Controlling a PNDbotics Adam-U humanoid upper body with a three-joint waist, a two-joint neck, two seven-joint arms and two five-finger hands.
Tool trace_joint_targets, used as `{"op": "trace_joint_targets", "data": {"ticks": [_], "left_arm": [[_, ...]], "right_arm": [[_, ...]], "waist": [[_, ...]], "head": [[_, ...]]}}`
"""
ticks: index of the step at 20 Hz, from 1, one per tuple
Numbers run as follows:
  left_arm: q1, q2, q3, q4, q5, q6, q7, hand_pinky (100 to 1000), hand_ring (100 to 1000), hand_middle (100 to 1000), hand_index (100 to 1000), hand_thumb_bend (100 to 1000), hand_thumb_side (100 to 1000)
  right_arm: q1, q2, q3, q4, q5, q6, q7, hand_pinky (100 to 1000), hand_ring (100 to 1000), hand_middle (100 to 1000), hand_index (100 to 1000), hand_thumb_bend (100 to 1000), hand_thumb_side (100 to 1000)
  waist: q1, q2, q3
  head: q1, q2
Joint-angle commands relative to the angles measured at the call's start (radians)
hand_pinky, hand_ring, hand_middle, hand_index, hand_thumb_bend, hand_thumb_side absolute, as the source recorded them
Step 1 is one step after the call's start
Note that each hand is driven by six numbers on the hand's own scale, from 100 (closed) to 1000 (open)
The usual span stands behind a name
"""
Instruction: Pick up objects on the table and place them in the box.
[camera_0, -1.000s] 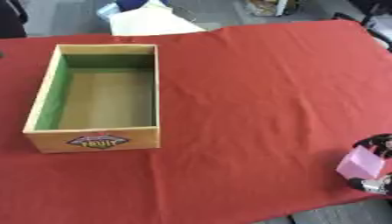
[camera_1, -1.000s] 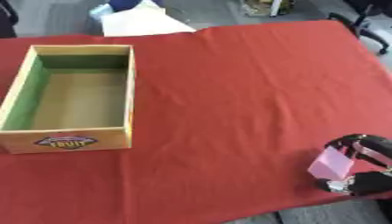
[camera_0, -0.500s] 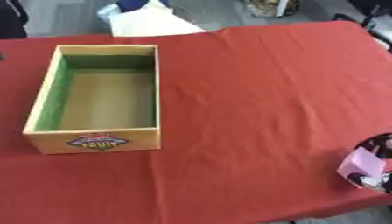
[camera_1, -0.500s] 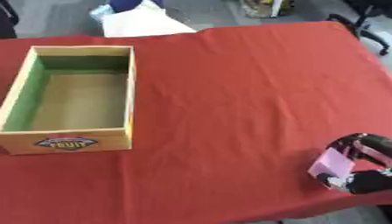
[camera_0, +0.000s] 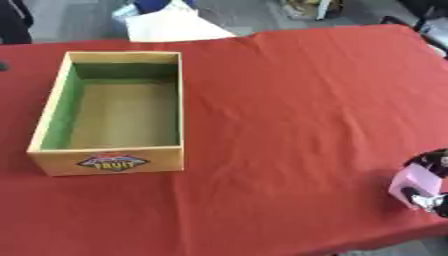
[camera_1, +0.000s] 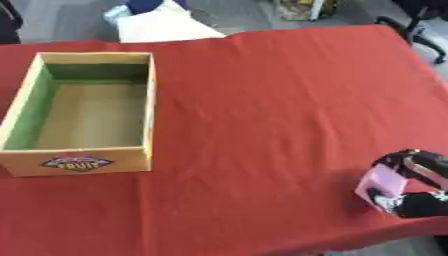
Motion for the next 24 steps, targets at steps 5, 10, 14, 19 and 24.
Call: {"op": "trace_joint_targets", "data": {"ticks": [5,10,14,19,24], "left_arm": [[-0.012,0.012,0.006,-0.017,0.0,0.002,-0.002,520,662,591,793,100,783],[-0.013,0.013,0.005,-0.017,0.001,0.003,-0.003,520,661,587,793,100,783],[-0.015,0.013,0.002,-0.017,0.002,0.005,-0.006,521,662,587,793,100,783],[-0.02,0.012,-0.002,-0.017,0.007,0.007,-0.012,522,663,587,793,100,783],[-0.024,0.009,-0.007,-0.017,0.013,0.011,-0.02,522,664,588,793,100,784]], "right_arm": [[-0.021,-0.032,-0.012,-0.049,-0.044,0.004,-0.008,698,633,644,808,100,393],[-0.074,-0.074,-0.011,-0.1,-0.057,0.004,0.011,700,641,655,809,100,384],[-0.153,-0.122,0.0,-0.146,-0.075,0.003,0.039,698,639,656,808,100,376],[-0.307,-0.166,0.042,-0.186,-0.12,-0.002,0.089,693,631,664,805,100,371],[-0.506,-0.163,0.109,-0.196,-0.156,-0.014,0.16,688,627,664,803,100,368]], "waist": [[-0.005,-0.016,0.002],[-0.009,-0.019,0.005],[-0.016,-0.023,0.011],[-0.021,-0.027,0.027],[-0.025,-0.034,0.046]], "head": [[-0.005,-0.008],[-0.009,-0.007],[-0.01,-0.004],[-0.011,0.005],[-0.017,0.015]]}}
